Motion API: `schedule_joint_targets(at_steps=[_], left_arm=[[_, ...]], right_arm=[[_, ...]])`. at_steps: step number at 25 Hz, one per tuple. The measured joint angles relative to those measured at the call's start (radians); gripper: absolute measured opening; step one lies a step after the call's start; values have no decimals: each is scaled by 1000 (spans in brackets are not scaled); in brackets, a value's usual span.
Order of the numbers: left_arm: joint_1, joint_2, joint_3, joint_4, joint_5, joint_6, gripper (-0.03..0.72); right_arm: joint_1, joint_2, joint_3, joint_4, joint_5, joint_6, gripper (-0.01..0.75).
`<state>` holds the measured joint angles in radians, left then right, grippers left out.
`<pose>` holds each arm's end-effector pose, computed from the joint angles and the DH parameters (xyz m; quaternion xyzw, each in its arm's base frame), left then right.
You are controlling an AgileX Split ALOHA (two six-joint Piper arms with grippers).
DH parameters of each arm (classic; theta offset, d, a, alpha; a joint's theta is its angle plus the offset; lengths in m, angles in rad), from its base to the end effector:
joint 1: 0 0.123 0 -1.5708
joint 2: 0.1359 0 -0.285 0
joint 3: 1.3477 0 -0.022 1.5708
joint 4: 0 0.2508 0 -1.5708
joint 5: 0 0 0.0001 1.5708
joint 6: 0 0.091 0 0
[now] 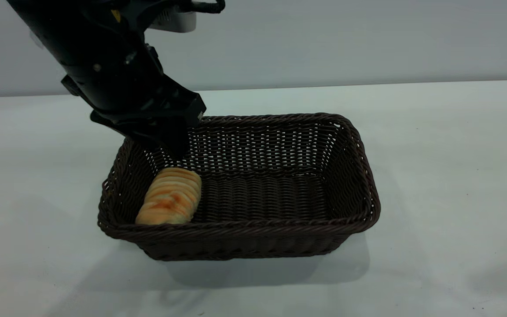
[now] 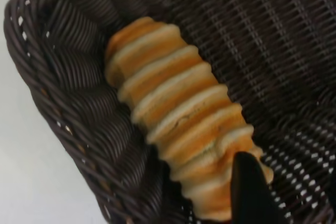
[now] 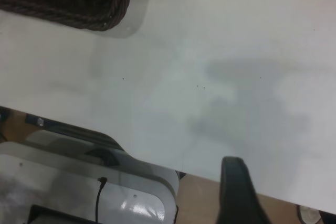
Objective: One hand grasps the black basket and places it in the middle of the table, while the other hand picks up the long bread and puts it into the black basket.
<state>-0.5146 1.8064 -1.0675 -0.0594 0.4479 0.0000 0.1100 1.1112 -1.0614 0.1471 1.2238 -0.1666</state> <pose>0.3100 -0.1780 0.1729 0.2251 0.9458 -0.0775 0.2209 0.1906 0.0337 0.3411 -0.1237 0.9711 0.0672 0.1925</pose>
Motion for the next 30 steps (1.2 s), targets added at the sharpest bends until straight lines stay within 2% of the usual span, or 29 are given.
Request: schedule_joint_targets(at_steps=[3,8,12,16,20,24,30], left_arm=[[0,-28,-56,59,111,-12,441],[0,-132,-166,289,326,-135,447],[0,-259,-177,442,494,-215,447],[1,-424,-176,432,555,-217,447],[1,-592,-176,355,577,-159,447],[1,-715,-172,309,656,-118,447],[1,-892,-64,281,712,-119,447]], right_arm=[[0,0,0,0,5,0,475],[0,-1,0,0,7,0,475],[0,-31,3,0,8,0,474],[0,-104,33,0,13,0,474],[0,-186,67,1,16,0,474],[0,-264,108,2,16,-1,474],[0,-377,122,4,16,-1,474]])
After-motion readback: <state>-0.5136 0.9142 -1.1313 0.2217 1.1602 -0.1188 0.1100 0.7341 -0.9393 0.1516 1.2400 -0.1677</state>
